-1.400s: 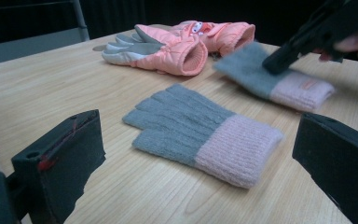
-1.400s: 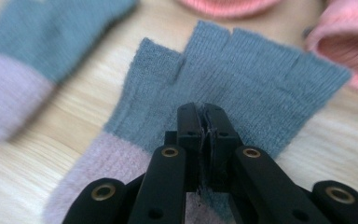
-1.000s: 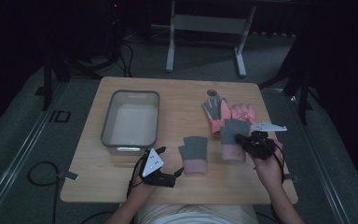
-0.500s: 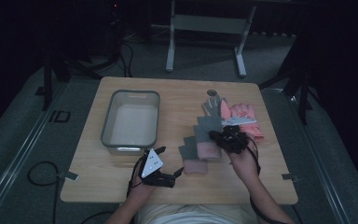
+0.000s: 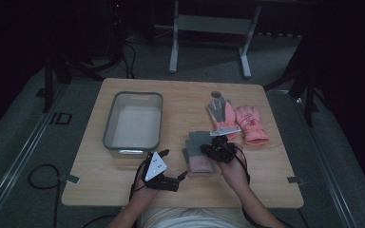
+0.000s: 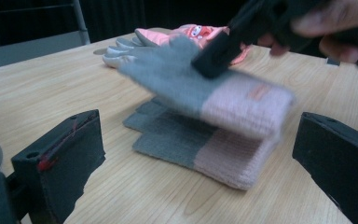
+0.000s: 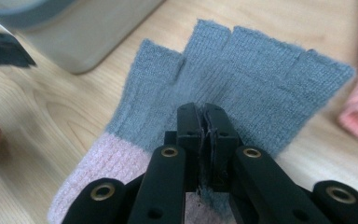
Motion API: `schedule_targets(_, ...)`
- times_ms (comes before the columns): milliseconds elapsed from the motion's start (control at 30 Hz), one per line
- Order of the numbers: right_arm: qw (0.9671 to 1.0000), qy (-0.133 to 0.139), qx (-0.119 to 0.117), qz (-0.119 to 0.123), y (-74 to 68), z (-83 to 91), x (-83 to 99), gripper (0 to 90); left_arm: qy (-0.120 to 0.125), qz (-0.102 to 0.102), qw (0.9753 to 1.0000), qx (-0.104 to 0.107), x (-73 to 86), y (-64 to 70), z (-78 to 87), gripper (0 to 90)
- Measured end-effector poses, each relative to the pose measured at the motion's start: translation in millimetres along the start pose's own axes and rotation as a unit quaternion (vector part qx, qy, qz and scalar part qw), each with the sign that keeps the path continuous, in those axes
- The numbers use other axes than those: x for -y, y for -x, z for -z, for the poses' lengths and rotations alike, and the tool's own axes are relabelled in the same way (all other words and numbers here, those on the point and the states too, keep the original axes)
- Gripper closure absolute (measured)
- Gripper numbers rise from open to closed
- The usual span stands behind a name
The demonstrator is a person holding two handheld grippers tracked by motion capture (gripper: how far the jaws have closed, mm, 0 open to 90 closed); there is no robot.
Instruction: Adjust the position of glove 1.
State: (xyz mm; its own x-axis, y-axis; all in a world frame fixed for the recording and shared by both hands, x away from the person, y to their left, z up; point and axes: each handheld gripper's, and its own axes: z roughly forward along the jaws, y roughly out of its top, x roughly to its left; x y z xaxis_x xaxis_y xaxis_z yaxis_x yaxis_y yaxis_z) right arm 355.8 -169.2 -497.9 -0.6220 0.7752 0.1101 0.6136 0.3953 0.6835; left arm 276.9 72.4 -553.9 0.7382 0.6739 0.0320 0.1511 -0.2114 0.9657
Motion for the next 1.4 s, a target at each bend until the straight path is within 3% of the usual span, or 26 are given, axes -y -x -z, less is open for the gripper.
schedule_targets(267,0.9998,-0.02,-0.001,-0.001,1.9,-14.1,7.2,85.9,-0.002,0.003,1.0,-0.008,2.1,-0.6,-3.0,1.3)
schedule_targets(433,0.9995,-0.031,0.0,0.002,2.4,-22.7,10.2,85.5,-0.003,-0.006,0.9999,-0.013,2.5,3.3,-5.6,1.3)
schedule_targets(800,0.9989,-0.047,0.002,0.01,4.2,-35.6,14.1,83.0,0.02,0.008,0.9998,0.003,1.6,-1.1,-1.6,1.4)
schedule_targets(967,0.9985,-0.053,-0.001,0.014,3.6,-36.2,14.7,82.6,0.001,0.0,1.0,-0.003,2.7,2.5,-4.5,1.4)
schedule_targets(1167,0.9981,-0.056,-0.014,0.023,2.3,-33.0,11.8,79.8,-0.017,0.011,0.9998,-0.004,0.5,3.0,-5.4,1.4)
schedule_targets(1267,0.9992,-0.03,-0.018,0.019,5.5,-17.7,3.6,74.4,-0.047,-0.013,0.9988,-0.004,-4.0,7.6,-8.2,1.3)
schedule_targets(1333,0.9996,-0.01,-0.013,0.023,11.9,-6.1,-4.8,71.9,-0.049,-0.024,0.9984,0.017,-3.2,11.6,-10.8,1.4)
schedule_targets(1400,0.9998,0.003,-0.007,0.018,20.1,2.1,-12.9,70.5,-0.069,-0.037,0.9965,0.028,-2.2,18.5,-16.7,1.3)
